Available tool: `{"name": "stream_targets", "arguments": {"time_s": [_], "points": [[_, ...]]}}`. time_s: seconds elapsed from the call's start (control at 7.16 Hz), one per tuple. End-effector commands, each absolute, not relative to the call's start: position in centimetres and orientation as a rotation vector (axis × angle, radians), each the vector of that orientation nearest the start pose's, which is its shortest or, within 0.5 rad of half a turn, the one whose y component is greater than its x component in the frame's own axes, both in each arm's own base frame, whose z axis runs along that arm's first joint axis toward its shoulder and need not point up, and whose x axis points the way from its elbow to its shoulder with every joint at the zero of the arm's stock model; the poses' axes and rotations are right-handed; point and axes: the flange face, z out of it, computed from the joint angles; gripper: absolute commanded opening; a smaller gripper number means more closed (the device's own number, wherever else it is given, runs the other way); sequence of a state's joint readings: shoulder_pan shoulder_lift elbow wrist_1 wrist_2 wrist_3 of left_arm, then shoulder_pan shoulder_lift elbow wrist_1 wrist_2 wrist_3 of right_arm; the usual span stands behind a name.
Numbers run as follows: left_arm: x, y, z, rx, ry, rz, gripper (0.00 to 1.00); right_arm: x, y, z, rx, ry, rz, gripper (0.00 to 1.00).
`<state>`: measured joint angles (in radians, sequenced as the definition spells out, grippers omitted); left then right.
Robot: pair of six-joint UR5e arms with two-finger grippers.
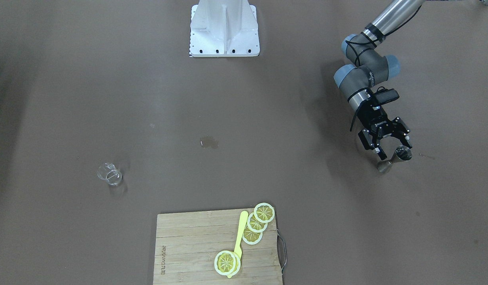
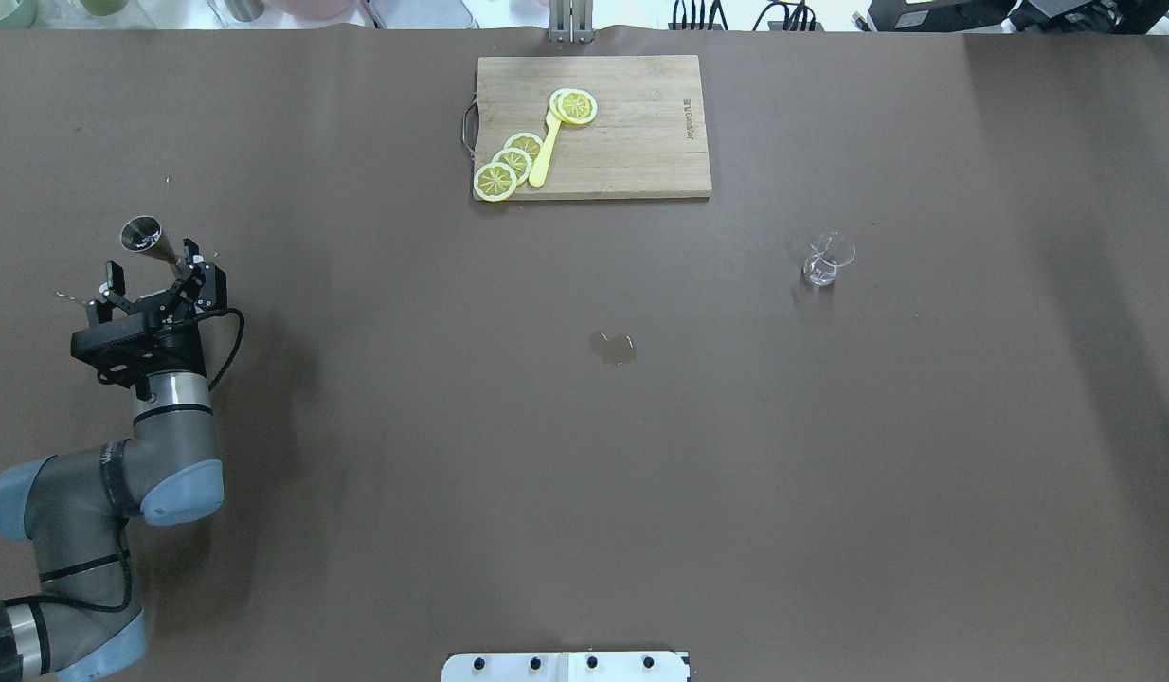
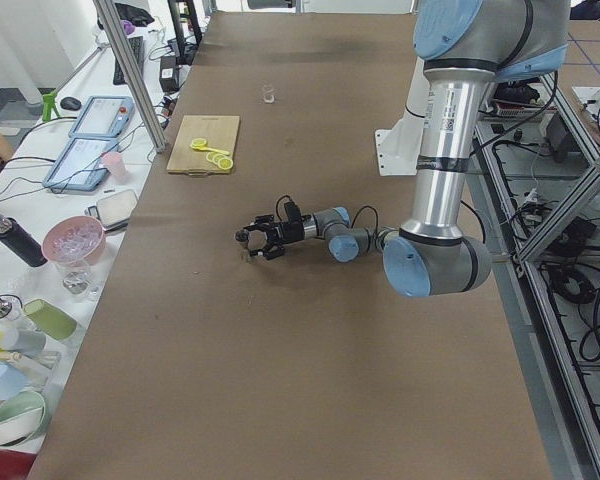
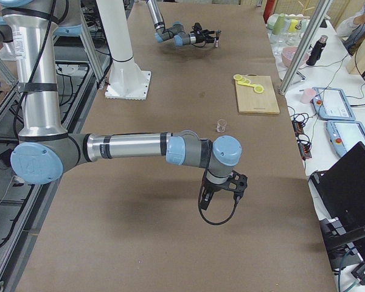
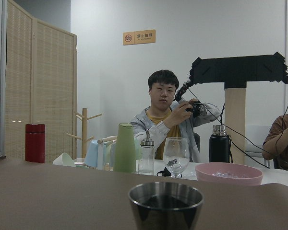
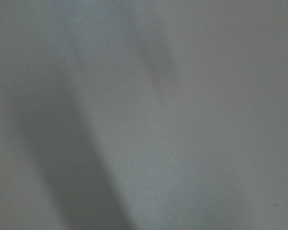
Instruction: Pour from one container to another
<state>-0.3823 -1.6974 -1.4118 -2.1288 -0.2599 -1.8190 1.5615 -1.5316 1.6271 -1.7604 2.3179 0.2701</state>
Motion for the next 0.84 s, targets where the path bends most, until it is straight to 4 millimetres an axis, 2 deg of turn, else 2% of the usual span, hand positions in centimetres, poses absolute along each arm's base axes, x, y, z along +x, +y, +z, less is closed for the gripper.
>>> {"name": "stream_targets", "arguments": {"time_s": [0.0, 0.42, 0.7], "points": [[41.5, -40.8, 56.2, 1.352, 0.389, -0.868, 0.99, 6.1, -49.9, 63.3, -0.196, -0.730, 0.284, 1.00], [40.5, -40.3, 54.8, 1.353, 0.408, -0.877, 0.99, 6.2, -49.9, 63.1, -0.193, -0.731, 0.285, 1.00], [39.2, -37.6, 53.3, 1.371, 0.421, -0.838, 0.99, 6.3, -49.7, 62.4, -0.178, -0.733, 0.281, 1.00]]}}
